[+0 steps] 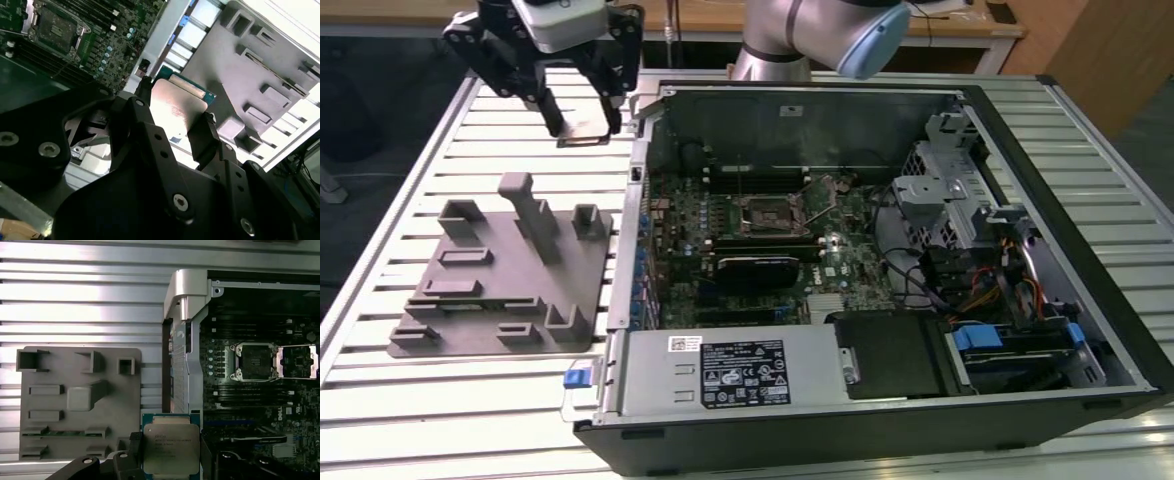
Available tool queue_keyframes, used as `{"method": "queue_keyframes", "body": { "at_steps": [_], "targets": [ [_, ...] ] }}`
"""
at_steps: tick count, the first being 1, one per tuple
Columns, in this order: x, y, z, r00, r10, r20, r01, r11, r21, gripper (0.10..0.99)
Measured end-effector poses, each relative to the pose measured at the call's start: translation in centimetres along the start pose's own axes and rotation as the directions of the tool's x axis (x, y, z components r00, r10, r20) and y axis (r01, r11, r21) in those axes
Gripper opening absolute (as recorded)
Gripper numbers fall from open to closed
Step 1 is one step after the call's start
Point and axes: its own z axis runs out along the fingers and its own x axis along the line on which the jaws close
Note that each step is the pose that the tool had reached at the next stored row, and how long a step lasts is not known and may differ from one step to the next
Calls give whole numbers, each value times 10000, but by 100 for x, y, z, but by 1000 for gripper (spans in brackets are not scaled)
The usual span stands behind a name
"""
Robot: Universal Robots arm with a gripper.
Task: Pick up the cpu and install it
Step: 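Pick up the cpu and move it towards the insertion slot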
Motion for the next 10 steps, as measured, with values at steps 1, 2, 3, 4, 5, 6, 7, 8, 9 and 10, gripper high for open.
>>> {"method": "queue_keyframes", "body": {
  "at_steps": [1,2,3,4,5,6,7,8,9,10],
  "targets": [
    [-27,0,2,10000,0,0,0,10000,1,541],
    [-53,1,3,10000,0,-1,0,10000,1,541],
    [-78,1,6,10000,0,0,0,10000,0,541],
    [-103,2,7,10000,0,-1,0,10000,1,541],
    [-128,2,9,10000,1,0,-1,10000,0,541],
    [-154,3,12,10000,1,0,-1,10000,0,541],
    [-180,3,13,10000,0,0,0,10000,0,541],
    [-206,4,15,10000,0,0,0,10000,0,541],
    [-231,4,17,10000,0,0,0,10000,1,541],
    [-257,4,19,10000,0,0,0,10000,0,541]
  ]
}}
